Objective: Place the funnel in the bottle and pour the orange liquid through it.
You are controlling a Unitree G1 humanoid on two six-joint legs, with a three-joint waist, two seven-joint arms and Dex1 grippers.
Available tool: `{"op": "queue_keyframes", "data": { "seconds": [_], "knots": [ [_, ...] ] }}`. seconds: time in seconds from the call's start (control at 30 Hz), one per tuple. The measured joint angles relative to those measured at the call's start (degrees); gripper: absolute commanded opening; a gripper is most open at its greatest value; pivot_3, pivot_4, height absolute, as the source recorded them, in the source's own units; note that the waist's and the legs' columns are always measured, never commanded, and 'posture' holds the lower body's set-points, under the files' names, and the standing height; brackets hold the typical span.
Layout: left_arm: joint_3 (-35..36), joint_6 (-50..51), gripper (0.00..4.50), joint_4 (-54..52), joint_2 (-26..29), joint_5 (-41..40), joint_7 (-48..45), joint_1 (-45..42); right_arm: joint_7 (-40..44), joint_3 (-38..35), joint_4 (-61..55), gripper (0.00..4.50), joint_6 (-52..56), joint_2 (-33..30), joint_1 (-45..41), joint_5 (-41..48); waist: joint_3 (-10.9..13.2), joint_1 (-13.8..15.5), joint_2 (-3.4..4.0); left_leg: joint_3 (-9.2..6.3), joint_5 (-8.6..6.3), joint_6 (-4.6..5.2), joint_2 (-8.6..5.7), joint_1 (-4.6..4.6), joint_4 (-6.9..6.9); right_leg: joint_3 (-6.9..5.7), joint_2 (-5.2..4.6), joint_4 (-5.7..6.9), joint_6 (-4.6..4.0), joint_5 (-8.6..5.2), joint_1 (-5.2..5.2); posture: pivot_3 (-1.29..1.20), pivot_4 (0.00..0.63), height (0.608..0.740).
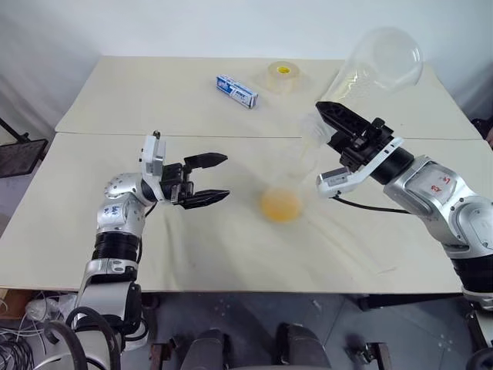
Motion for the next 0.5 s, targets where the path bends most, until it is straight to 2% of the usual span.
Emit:
{"op": "queue_keyframes", "data": {
  "seconds": [0.5],
  "knots": [
    [0.0,-0.5,4.50,1.0,-0.2,0.0,-0.3,-0.4,0.7,0.0,-0.3,2.46,-0.7,0.4,0.0,1.0,0.0,-0.1,0.00,0.01,0.00,0.00,0.00,0.00,0.00,-0.01,0.00,0.00,0.00,0.00,0.00,0.00,0.150,0.740]
  ]
}}
